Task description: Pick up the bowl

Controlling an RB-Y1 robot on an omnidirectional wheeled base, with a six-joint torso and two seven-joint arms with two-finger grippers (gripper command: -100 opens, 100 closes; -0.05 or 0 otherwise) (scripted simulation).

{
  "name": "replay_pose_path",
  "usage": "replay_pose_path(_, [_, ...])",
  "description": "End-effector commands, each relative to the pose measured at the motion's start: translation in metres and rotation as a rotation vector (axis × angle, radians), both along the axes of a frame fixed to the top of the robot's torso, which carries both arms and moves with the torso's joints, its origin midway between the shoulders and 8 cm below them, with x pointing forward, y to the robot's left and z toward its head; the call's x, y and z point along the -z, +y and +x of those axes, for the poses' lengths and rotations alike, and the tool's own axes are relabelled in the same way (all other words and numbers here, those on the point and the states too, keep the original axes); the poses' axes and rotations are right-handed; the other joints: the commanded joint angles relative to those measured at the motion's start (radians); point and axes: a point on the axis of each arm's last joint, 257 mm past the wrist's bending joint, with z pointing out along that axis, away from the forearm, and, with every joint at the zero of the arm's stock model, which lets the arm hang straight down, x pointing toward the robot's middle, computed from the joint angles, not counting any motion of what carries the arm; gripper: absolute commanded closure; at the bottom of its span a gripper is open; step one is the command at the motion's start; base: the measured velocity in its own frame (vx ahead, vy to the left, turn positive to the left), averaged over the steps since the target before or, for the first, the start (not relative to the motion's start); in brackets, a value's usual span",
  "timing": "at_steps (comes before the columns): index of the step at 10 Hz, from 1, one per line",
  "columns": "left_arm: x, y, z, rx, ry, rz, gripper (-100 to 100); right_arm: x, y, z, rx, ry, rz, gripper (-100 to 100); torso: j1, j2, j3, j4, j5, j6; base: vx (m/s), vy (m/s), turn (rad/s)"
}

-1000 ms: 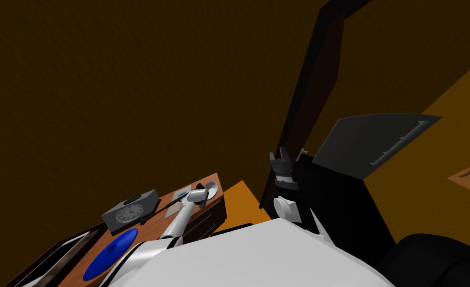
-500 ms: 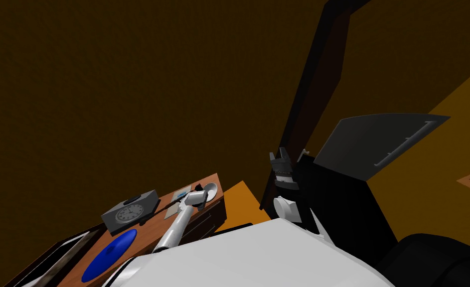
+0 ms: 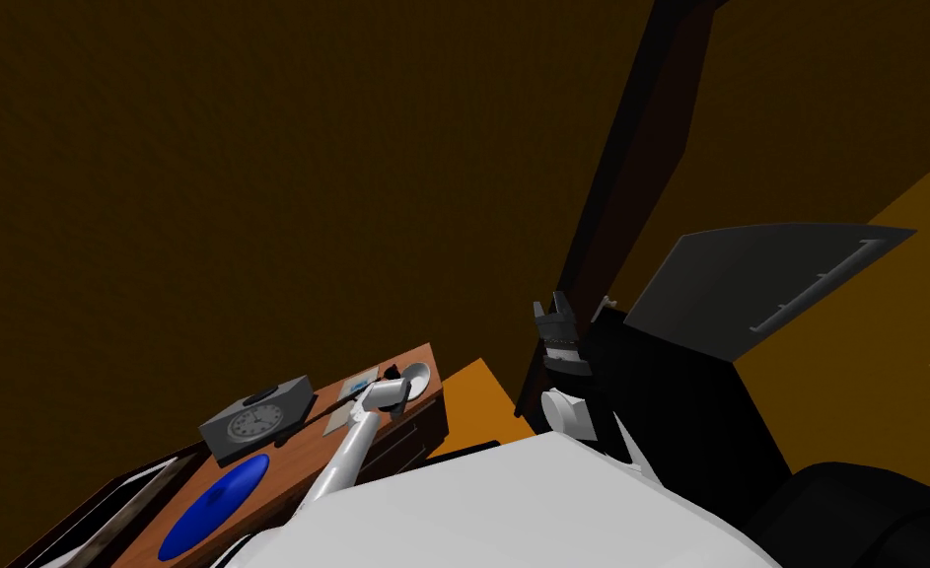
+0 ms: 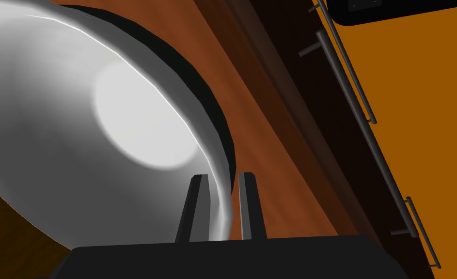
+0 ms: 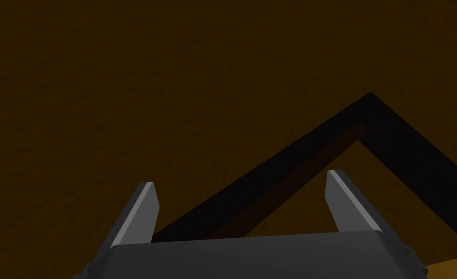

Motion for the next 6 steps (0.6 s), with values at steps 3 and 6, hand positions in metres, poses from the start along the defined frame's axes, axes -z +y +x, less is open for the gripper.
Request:
replay_pose_path(3, [-0.009, 0.0, -0.006, 0.005, -0.007, 0.001, 100, 0.0, 0.0, 0.0, 0.0, 0.0, 0.0, 0, 0.0, 0.0, 0.0, 0.0, 0.0, 0.0, 0.019, -0.009, 0.026])
replay_pose_path(6, [-0.009, 0.0, -0.008, 0.004, -0.004, 0.001, 0, 0.0, 0.0, 0.0, 0.0, 0.0, 0.0, 0, 0.0, 0.002, 0.001, 0.001, 0.0, 0.0, 0.0, 0.0, -0.005])
